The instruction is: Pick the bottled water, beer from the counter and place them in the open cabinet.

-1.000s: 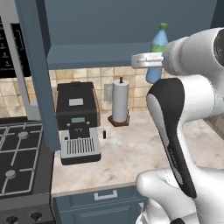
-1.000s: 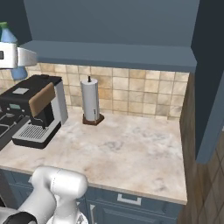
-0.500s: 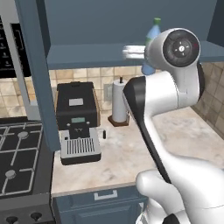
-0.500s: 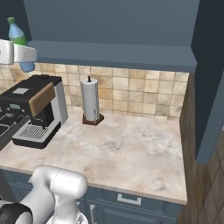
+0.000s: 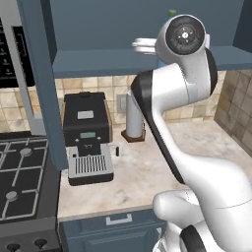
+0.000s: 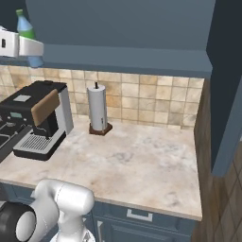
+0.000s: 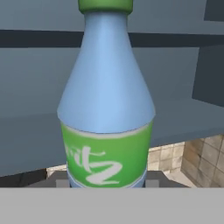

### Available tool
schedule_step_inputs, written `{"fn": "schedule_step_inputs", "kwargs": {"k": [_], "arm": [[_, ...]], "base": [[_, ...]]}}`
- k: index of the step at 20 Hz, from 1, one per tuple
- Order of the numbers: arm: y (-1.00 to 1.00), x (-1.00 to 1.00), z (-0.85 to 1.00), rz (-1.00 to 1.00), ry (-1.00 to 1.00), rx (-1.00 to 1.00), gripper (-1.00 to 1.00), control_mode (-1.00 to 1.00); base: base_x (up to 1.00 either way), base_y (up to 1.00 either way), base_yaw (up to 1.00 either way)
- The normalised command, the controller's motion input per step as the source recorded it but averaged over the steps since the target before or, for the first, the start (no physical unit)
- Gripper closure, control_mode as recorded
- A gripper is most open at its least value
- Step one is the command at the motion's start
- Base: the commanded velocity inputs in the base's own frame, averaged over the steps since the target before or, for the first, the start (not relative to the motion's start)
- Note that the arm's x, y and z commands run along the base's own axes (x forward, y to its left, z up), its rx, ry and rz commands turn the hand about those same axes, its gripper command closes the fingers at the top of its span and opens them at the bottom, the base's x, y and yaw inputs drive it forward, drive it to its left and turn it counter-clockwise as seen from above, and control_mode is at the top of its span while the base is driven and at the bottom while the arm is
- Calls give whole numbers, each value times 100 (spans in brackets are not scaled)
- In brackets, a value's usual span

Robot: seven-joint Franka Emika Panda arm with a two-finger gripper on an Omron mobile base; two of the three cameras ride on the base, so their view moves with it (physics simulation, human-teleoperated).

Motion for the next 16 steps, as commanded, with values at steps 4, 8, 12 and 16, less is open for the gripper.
{"fn": "schedule_step_inputs", "kwargs": {"k": [4,8,12,16], "arm": [[-3,51,0,0,0,0,100,-100],[0,54,-10,0,0,0,100,-100],[0,61,-20,0,-2,0,100,-100],[0,64,-19,0,-4,3,100,-100]], "base": [[0,0,0],[0,0,0],[0,0,0],[0,0,0]]}}
